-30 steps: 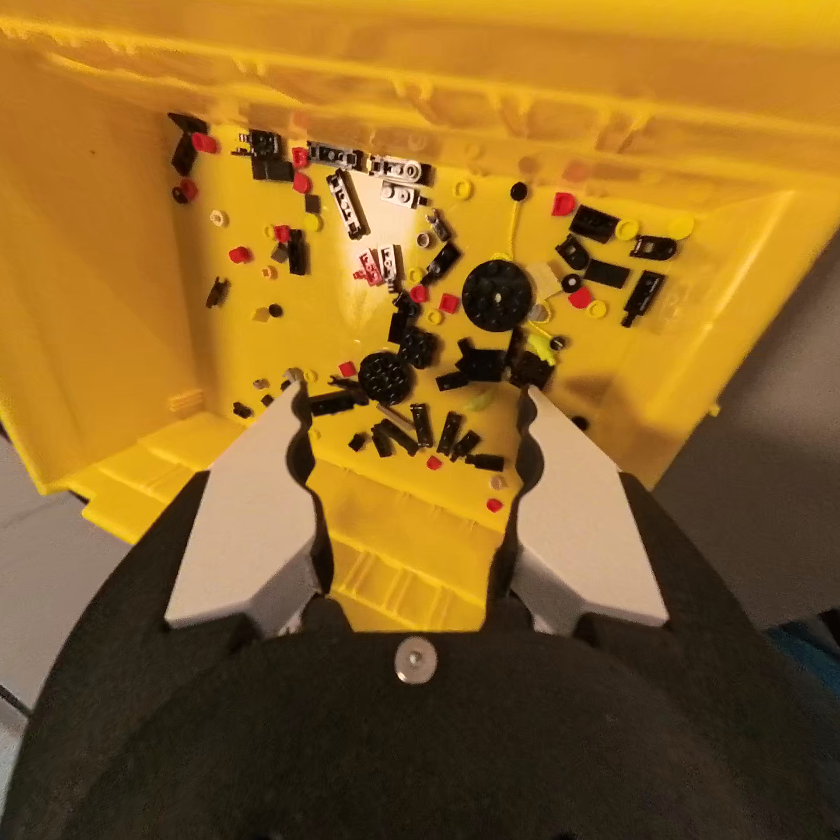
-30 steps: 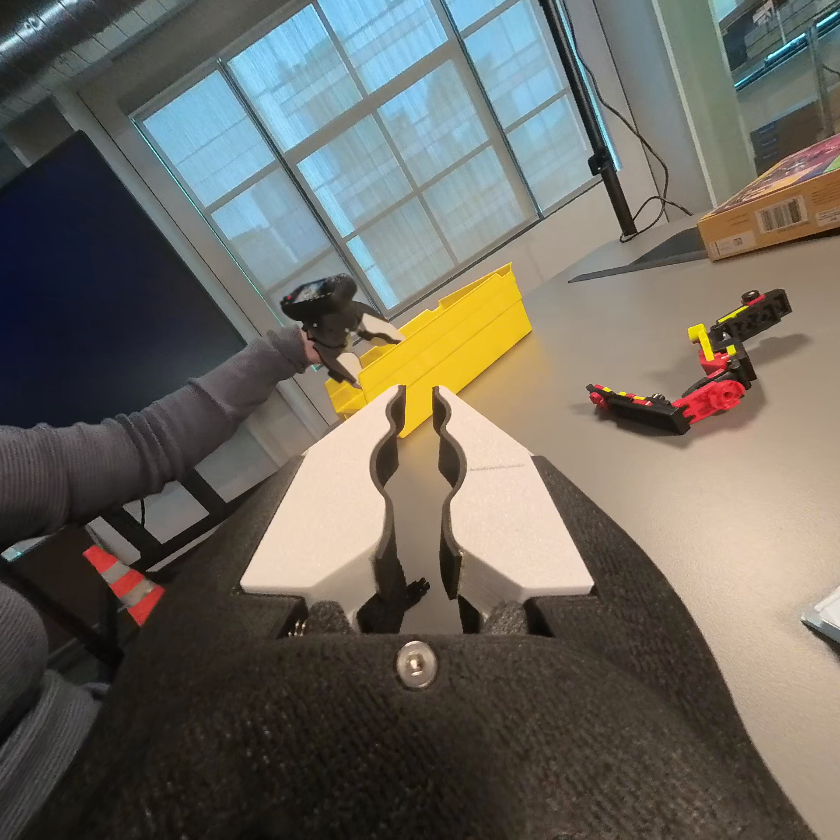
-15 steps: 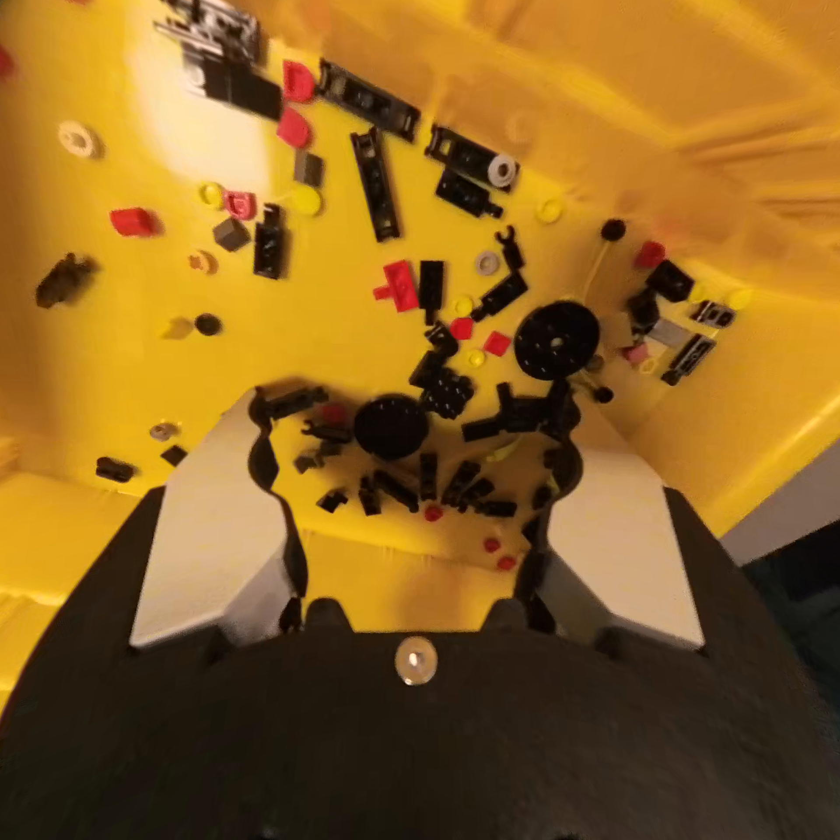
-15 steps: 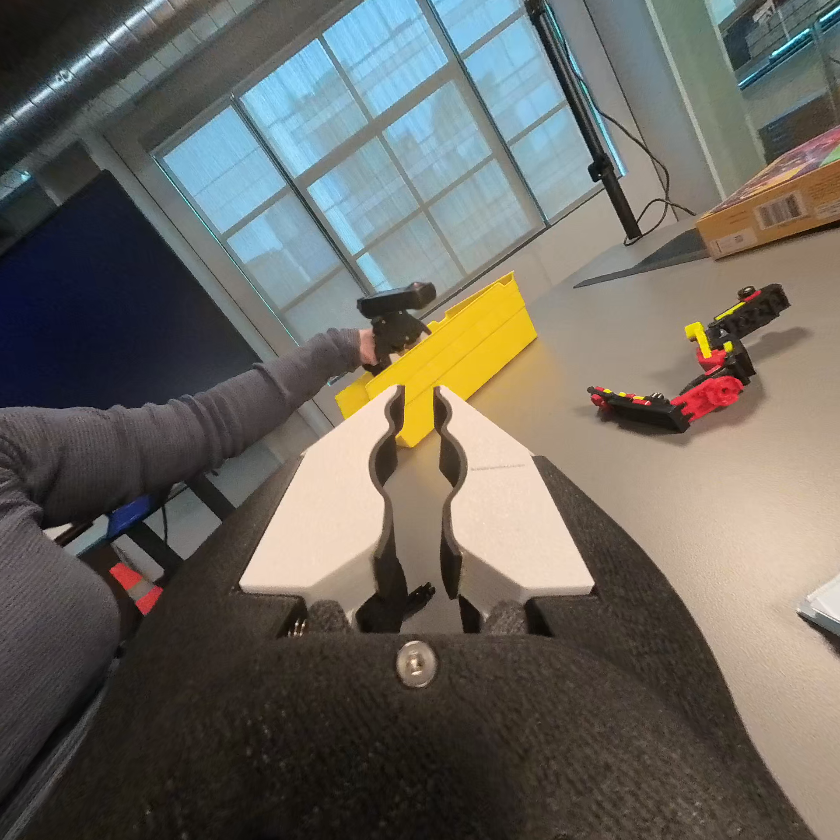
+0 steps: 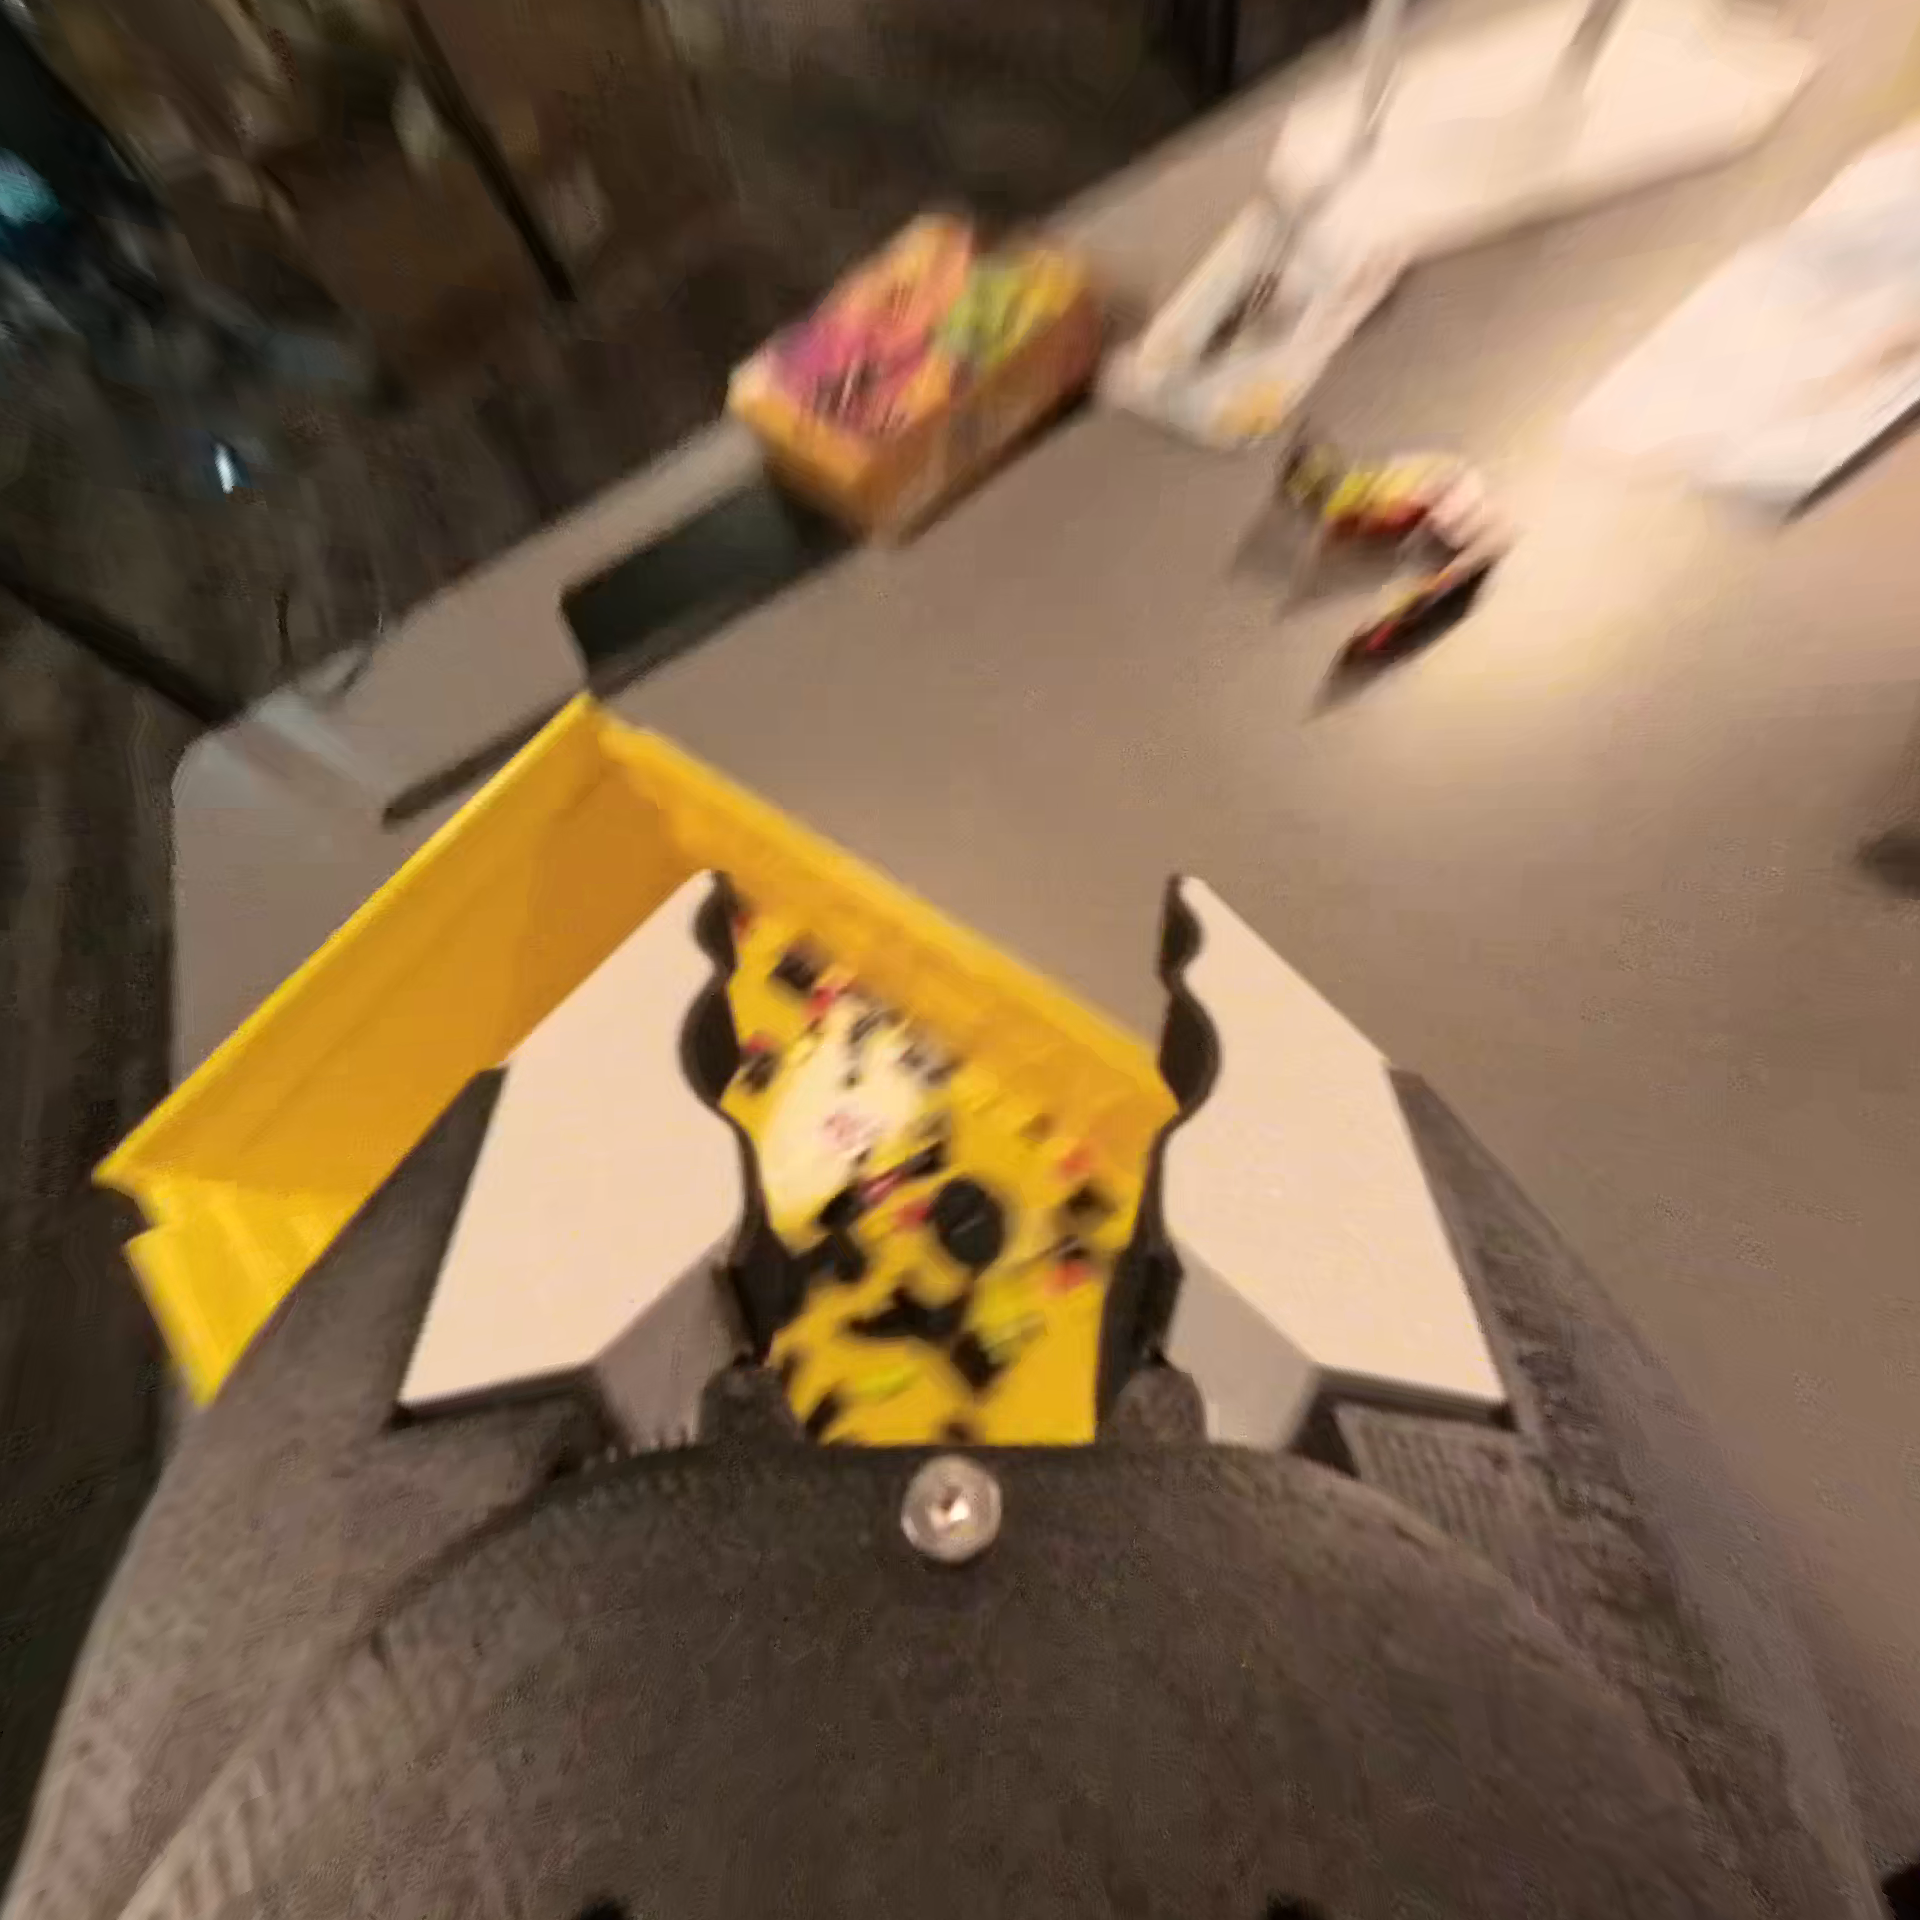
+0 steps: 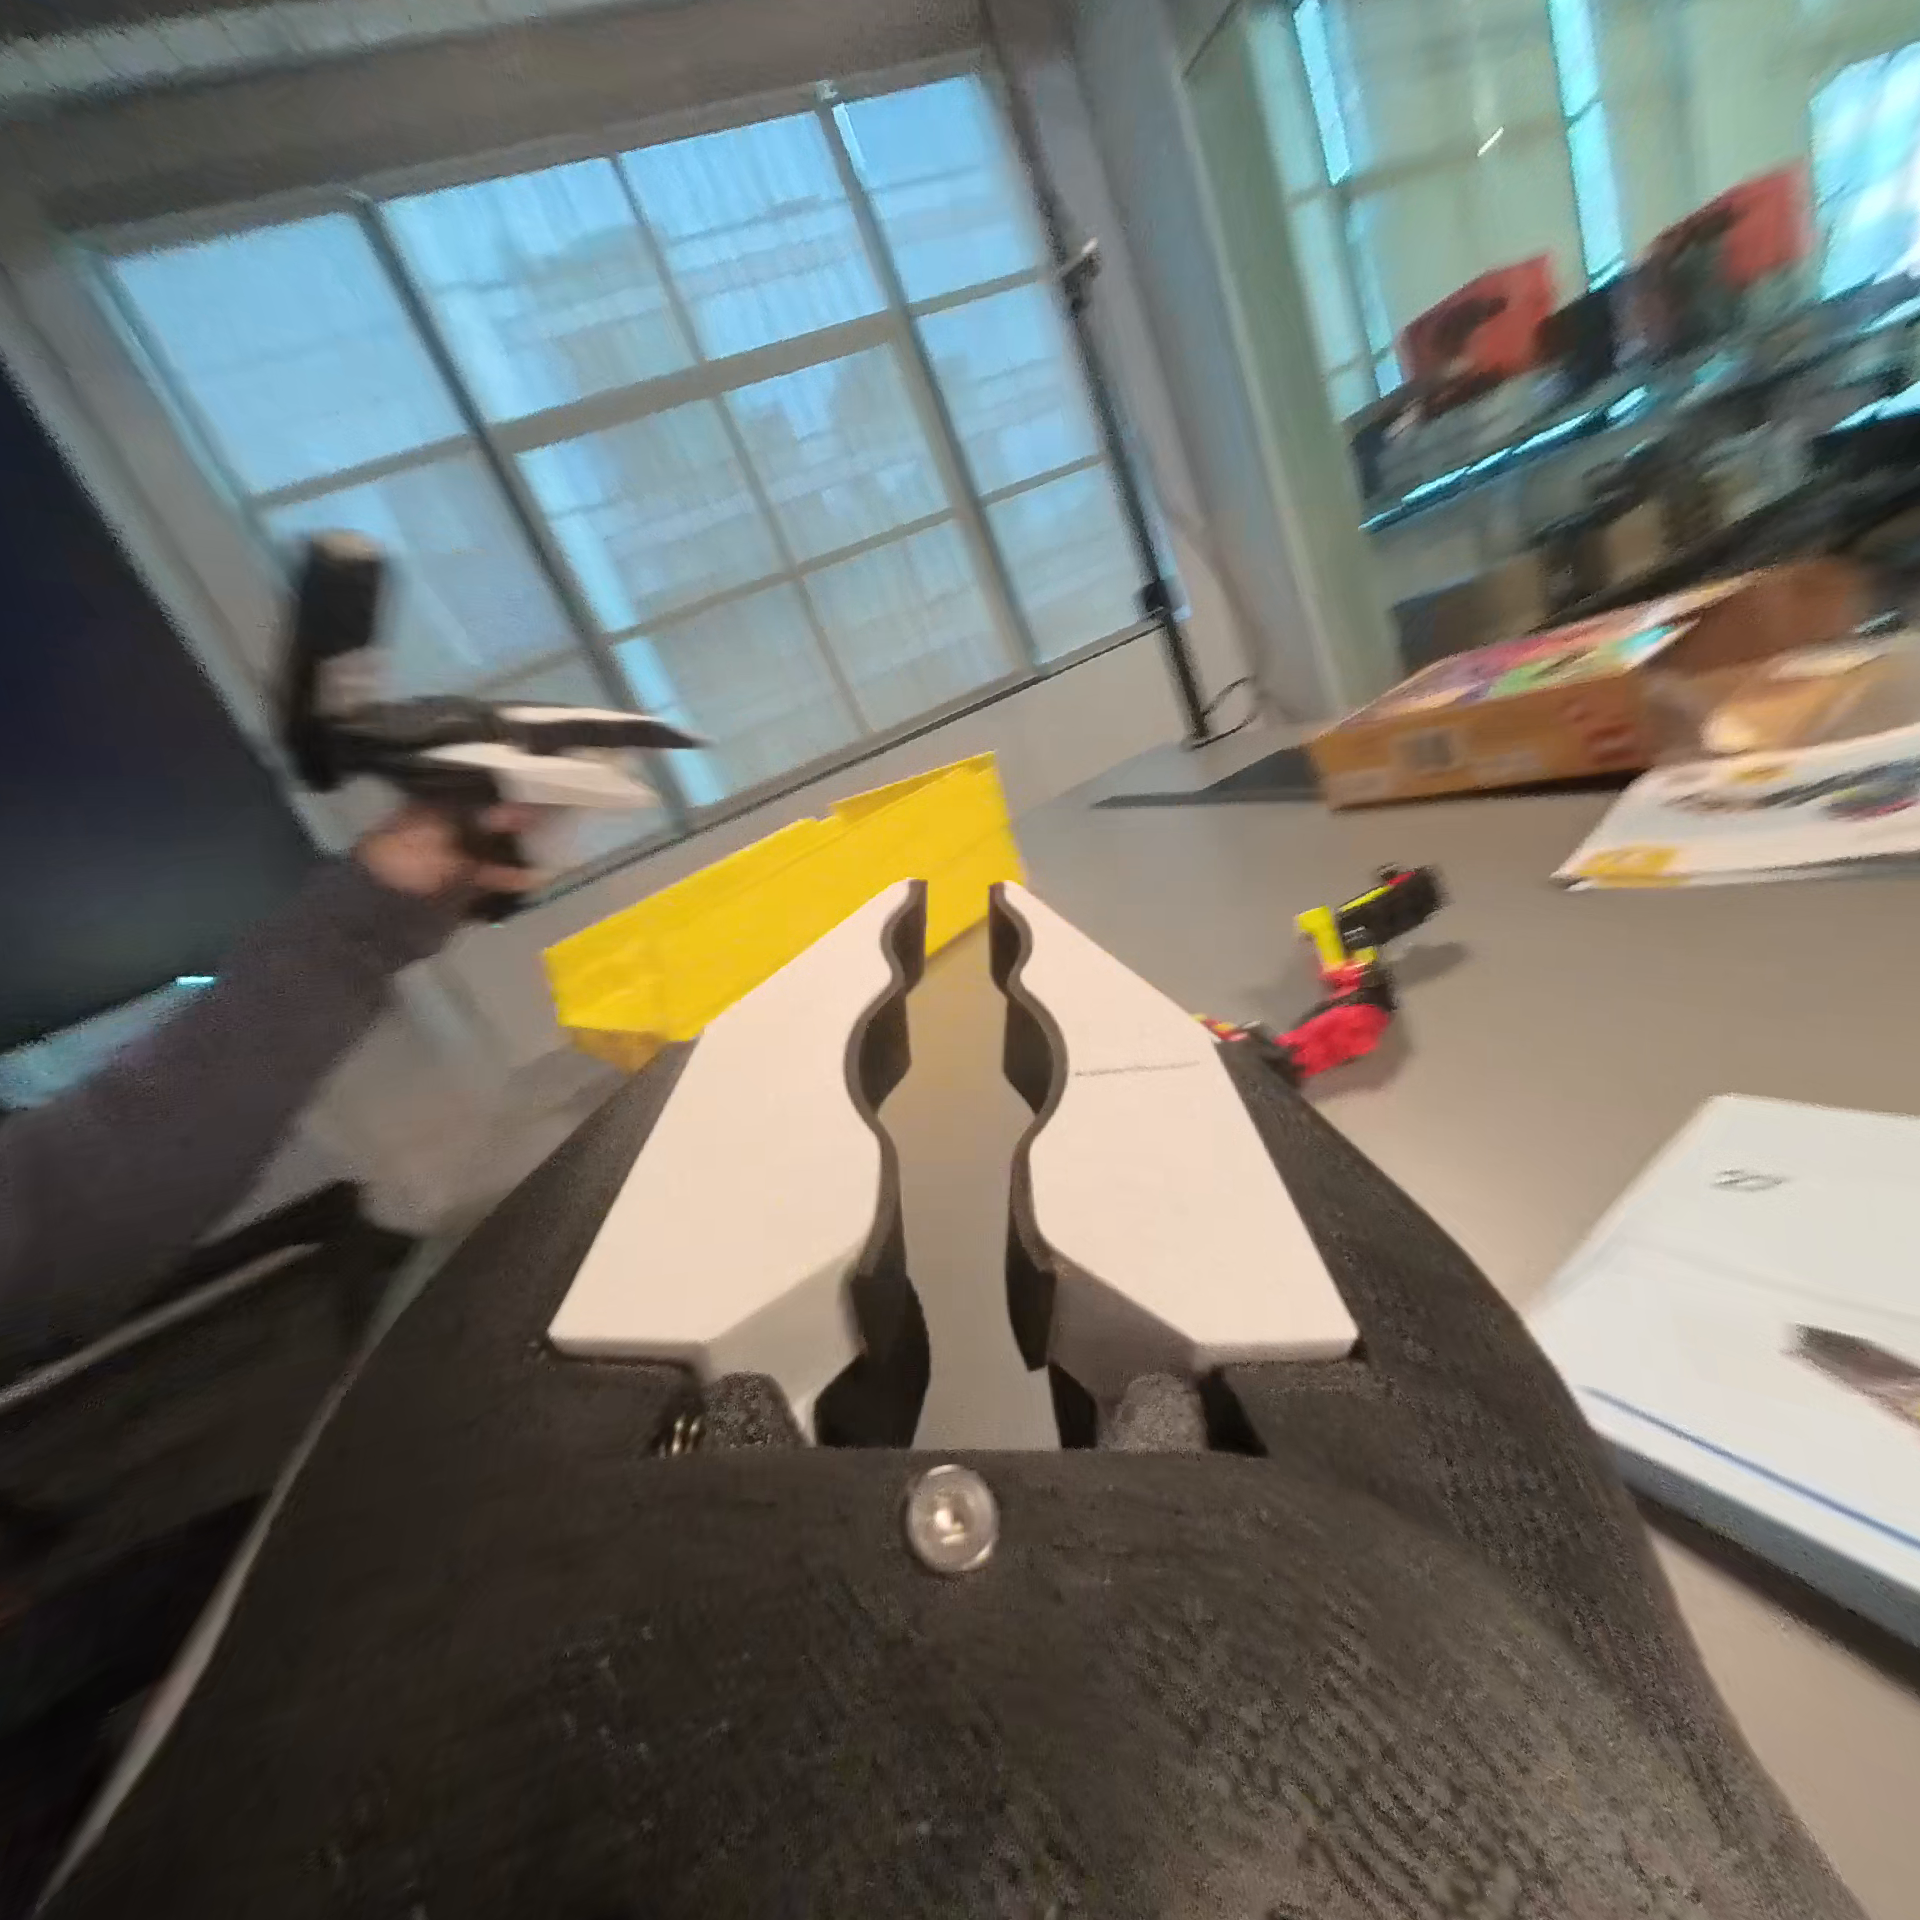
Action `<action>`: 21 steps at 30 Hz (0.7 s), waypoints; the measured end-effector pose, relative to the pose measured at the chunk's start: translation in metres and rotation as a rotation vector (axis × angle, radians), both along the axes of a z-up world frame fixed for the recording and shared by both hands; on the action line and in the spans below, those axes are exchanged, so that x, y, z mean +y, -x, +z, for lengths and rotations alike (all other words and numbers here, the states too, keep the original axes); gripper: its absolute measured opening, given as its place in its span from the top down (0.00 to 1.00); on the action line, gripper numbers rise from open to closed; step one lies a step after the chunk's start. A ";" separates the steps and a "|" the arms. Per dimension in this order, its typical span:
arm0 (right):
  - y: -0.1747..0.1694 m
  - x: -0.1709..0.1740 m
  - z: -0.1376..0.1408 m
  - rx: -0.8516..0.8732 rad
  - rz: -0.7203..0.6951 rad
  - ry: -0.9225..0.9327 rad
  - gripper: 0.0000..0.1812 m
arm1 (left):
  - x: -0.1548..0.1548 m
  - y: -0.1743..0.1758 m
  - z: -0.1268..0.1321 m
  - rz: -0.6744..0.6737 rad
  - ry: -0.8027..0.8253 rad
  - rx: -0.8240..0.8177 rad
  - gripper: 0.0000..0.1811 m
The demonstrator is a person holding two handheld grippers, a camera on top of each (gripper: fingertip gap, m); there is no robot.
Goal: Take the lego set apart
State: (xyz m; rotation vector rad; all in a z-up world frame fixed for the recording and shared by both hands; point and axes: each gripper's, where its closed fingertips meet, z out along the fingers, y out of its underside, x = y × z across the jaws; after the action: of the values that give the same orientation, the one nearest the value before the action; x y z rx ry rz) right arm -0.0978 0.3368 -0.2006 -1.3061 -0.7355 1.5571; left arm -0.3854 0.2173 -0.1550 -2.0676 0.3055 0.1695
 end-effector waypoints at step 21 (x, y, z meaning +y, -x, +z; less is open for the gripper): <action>-0.018 0.031 0.000 -0.057 -0.308 -0.139 0.96 | 0.015 -0.291 -0.166 -0.213 0.211 -0.129 0.86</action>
State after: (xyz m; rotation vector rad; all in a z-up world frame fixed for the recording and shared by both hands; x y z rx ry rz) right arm -0.0799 0.3682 -0.2005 -1.2968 -0.6317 1.2063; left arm -0.0943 0.2326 -0.3210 -2.2249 0.4786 -0.1301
